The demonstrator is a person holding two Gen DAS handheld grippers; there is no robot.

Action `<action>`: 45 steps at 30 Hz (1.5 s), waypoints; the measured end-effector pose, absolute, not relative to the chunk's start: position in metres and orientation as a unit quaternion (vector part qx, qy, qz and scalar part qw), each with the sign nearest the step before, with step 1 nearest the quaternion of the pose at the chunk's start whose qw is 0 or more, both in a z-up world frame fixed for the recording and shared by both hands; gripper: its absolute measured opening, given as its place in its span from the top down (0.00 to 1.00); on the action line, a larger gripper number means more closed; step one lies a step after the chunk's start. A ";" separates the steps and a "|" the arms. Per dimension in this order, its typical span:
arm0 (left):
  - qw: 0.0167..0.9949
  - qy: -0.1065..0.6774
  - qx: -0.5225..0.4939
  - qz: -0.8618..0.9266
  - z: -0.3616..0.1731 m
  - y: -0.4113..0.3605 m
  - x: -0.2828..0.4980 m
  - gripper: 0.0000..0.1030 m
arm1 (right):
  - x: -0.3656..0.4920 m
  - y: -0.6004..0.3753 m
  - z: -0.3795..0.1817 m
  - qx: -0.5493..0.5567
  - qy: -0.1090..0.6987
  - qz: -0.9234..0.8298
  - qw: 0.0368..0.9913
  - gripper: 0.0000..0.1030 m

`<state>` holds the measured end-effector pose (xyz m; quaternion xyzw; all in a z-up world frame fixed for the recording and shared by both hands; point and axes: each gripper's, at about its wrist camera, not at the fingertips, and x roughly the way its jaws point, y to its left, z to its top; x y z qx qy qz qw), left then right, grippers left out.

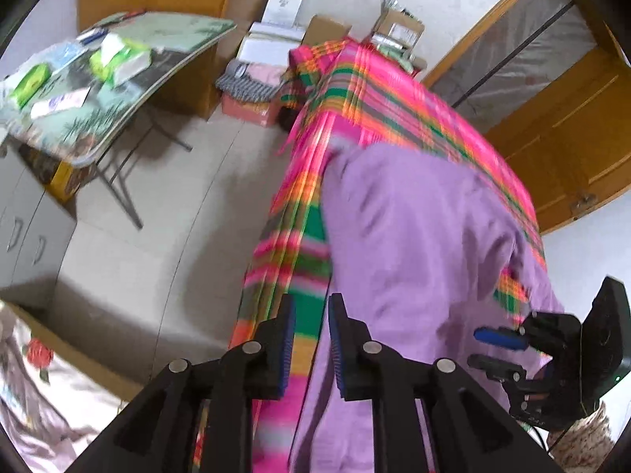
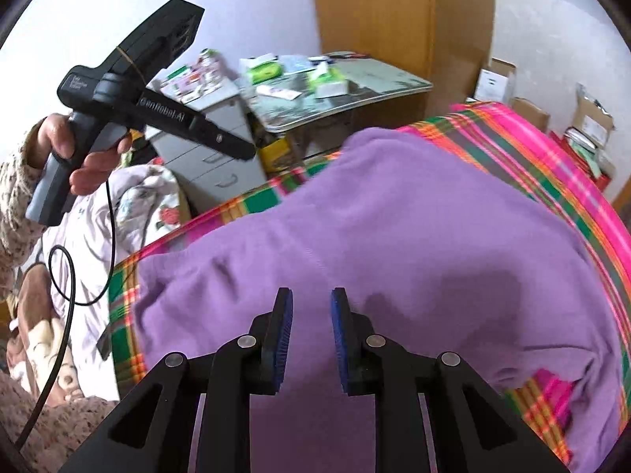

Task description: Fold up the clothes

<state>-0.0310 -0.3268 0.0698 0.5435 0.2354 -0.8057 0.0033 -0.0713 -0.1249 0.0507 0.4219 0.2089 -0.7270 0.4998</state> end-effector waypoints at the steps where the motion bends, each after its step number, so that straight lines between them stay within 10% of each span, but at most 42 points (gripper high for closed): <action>1: 0.004 0.235 0.549 -0.802 0.066 -0.325 -0.023 0.83 | -0.064 -0.130 0.047 0.425 0.209 -0.722 0.504 0.78; 23: -0.003 0.323 0.564 -0.760 0.030 -0.335 0.034 0.70 | 0.047 -0.218 0.001 0.353 0.303 -0.712 0.527 0.60; 28: -0.021 0.356 0.550 -0.755 0.027 -0.337 0.030 0.68 | 0.044 -0.207 0.011 0.341 0.276 -0.731 0.522 0.90; 45: -0.139 0.557 0.478 -0.665 -0.012 -0.333 -0.027 0.52 | 0.029 -0.136 0.062 0.284 0.148 -0.769 0.553 0.91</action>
